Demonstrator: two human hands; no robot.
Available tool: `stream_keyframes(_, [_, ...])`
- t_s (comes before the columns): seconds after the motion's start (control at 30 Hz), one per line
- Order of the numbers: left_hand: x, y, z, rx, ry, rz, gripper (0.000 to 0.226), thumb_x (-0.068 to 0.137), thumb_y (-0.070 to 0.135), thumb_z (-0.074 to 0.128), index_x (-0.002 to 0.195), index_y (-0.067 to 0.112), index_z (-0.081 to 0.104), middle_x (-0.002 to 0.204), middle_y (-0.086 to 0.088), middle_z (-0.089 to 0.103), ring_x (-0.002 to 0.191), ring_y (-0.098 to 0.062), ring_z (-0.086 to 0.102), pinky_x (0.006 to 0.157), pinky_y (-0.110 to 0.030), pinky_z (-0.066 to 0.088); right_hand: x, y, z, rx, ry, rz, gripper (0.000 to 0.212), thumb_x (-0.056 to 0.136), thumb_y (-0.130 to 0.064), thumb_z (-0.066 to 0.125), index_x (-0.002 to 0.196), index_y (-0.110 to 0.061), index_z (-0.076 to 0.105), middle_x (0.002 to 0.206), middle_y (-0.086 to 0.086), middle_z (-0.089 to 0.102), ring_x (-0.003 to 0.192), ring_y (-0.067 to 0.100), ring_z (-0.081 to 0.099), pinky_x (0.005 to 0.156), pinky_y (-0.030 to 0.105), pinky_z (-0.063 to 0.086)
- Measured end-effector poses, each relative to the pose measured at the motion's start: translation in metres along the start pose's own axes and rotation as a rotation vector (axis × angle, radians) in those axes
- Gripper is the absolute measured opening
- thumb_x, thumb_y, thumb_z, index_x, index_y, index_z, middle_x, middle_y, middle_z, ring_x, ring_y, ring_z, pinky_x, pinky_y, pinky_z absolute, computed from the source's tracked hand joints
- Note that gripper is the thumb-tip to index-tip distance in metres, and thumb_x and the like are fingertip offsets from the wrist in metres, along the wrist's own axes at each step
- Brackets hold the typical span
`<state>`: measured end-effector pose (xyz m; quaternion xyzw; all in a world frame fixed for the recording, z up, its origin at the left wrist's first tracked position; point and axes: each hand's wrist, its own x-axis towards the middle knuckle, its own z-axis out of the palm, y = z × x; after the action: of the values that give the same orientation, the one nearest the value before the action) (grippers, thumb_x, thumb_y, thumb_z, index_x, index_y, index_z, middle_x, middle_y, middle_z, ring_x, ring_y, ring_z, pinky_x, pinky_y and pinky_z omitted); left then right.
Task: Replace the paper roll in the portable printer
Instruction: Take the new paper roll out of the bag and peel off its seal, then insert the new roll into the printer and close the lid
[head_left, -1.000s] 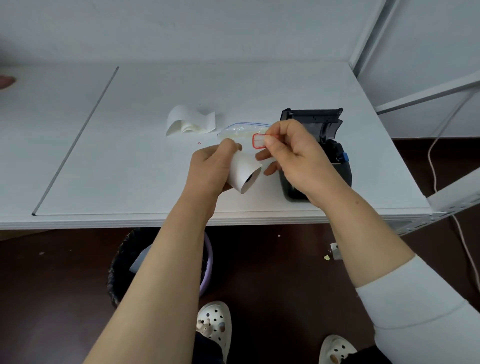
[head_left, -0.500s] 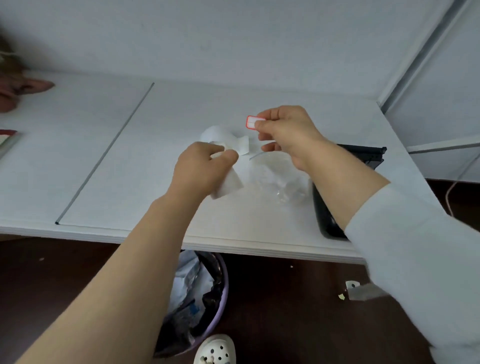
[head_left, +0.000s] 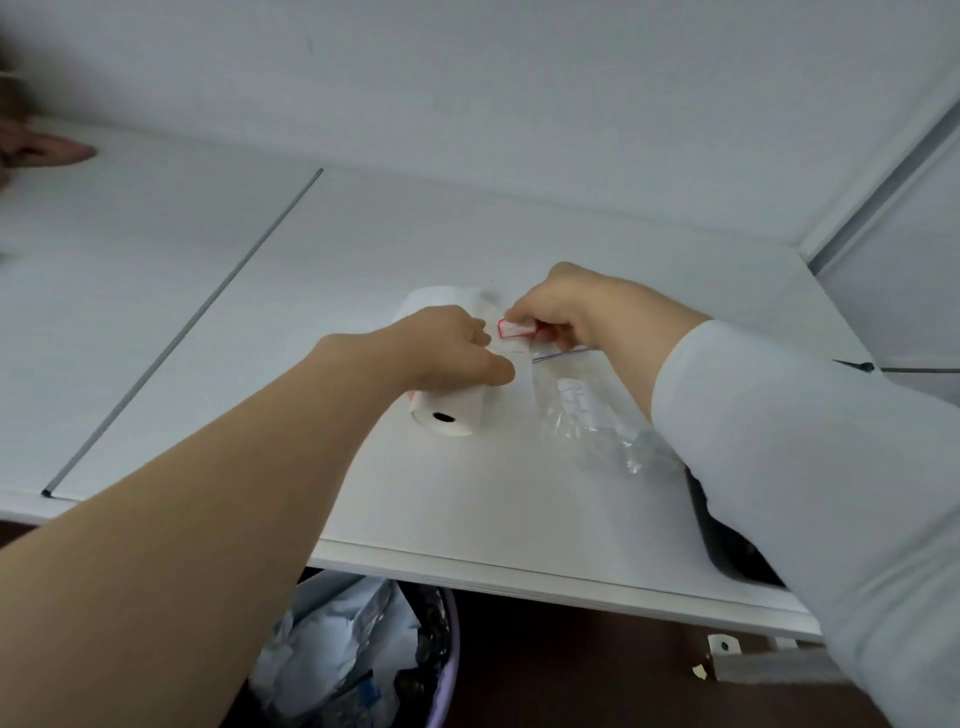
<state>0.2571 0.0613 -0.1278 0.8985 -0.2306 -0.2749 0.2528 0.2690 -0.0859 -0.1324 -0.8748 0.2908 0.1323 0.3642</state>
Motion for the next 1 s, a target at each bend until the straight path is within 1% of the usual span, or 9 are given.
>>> stream_keyframes(0.3, [0.007,-0.005,0.005,-0.078,0.012,-0.063,0.060,0.065,0.042,0.061,0.120,0.020,0.060,0.137,0.009,0.052,0.119,-0.018,0.053,0.095,-0.028,0.042,0.001,-0.005,0.008,-0.511,0.108,-0.088,0.043,0.078,-0.031,0.070,0.062,-0.011,0.036,0.064,0.002,0.043,0.080,0.024,0.050,0.069,0.028,0.038])
stream_keyframes(0.47, [0.005,-0.006,0.007,-0.116,-0.021,-0.058,0.042,0.067,0.040,0.061,0.105,0.022,0.060,0.115,0.013,0.048,0.102,-0.016,0.048,0.092,-0.028,0.040,0.001,-0.002,0.005,-0.516,0.183,-0.132,0.048,0.072,-0.038,0.073,0.060,-0.013,0.034,0.065,0.001,0.038,0.084,0.025,0.044,0.068,0.031,0.038])
stream_keyframes(0.57, [0.000,-0.004,0.007,-0.234,0.045,-0.021,0.036,0.083,0.030,0.057,0.117,0.019,0.062,0.118,0.008,0.054,0.107,-0.019,0.052,0.090,-0.028,0.042,-0.011,-0.004,-0.002,-0.328,0.246,-0.232,0.048,0.077,-0.039,0.066,0.054,-0.014,0.031,0.058,0.003,0.032,0.060,0.021,0.038,0.051,0.031,0.030])
stream_keyframes(0.63, [-0.013,0.002,0.002,-0.435,0.124,0.008,0.011,0.084,0.025,0.055,0.080,0.020,0.064,0.086,0.001,0.056,0.084,-0.023,0.056,0.071,-0.028,0.047,-0.025,-0.005,-0.008,-0.175,0.268,-0.290,0.039,0.079,-0.032,0.063,0.056,-0.008,0.043,0.058,0.012,0.041,0.054,0.028,0.041,0.048,0.032,0.034])
stream_keyframes(0.67, [-0.018,0.005,-0.001,-0.558,0.175,0.010,0.016,0.083,0.023,0.054,0.068,0.019,0.058,0.075,-0.001,0.053,0.072,-0.022,0.055,0.062,-0.026,0.047,-0.033,-0.005,-0.012,-0.086,0.259,-0.304,0.030,0.080,-0.026,0.061,0.062,-0.004,0.050,0.064,0.018,0.047,0.082,0.034,0.064,0.053,0.031,0.040])
stream_keyframes(0.7, [-0.025,0.008,-0.003,-0.679,0.226,-0.015,0.018,0.084,0.022,0.054,0.066,0.018,0.056,0.072,-0.002,0.054,0.066,-0.021,0.055,0.057,-0.024,0.048,-0.043,-0.003,-0.015,0.025,0.237,-0.309,0.019,0.081,-0.019,0.059,0.067,-0.007,0.052,0.068,0.017,0.048,0.073,0.010,0.033,0.054,0.030,0.040])
stream_keyframes(0.73, [-0.031,0.012,-0.004,-0.785,0.271,-0.037,0.016,0.084,0.022,0.054,0.069,0.017,0.057,0.073,-0.002,0.057,0.063,-0.020,0.057,0.054,-0.023,0.050,-0.055,-0.001,-0.019,0.144,0.202,-0.296,0.012,0.081,-0.014,0.057,0.070,-0.011,0.054,0.070,0.013,0.050,0.060,0.026,0.047,0.051,0.028,0.039])
stream_keyframes(0.83, [-0.054,0.026,-0.001,-1.021,0.343,-0.073,0.009,0.085,0.022,0.056,0.083,0.015,0.061,0.083,-0.005,0.061,0.070,-0.020,0.061,0.054,-0.026,0.053,-0.100,0.013,-0.028,0.520,0.016,-0.233,0.004,0.084,-0.009,0.057,0.084,-0.008,0.061,0.071,0.007,0.060,0.055,0.018,0.053,0.046,0.026,0.041])
stream_keyframes(1.0, [-0.089,0.057,0.027,-1.211,0.355,-0.076,0.019,0.086,0.023,0.054,0.098,0.014,0.066,0.094,-0.006,0.063,0.077,-0.019,0.061,0.051,-0.023,0.053,-0.170,0.057,-0.032,0.836,-0.143,-0.303,0.020,0.082,0.000,0.056,0.097,-0.010,0.065,0.082,0.006,0.066,0.077,0.021,0.063,0.066,0.030,0.052])
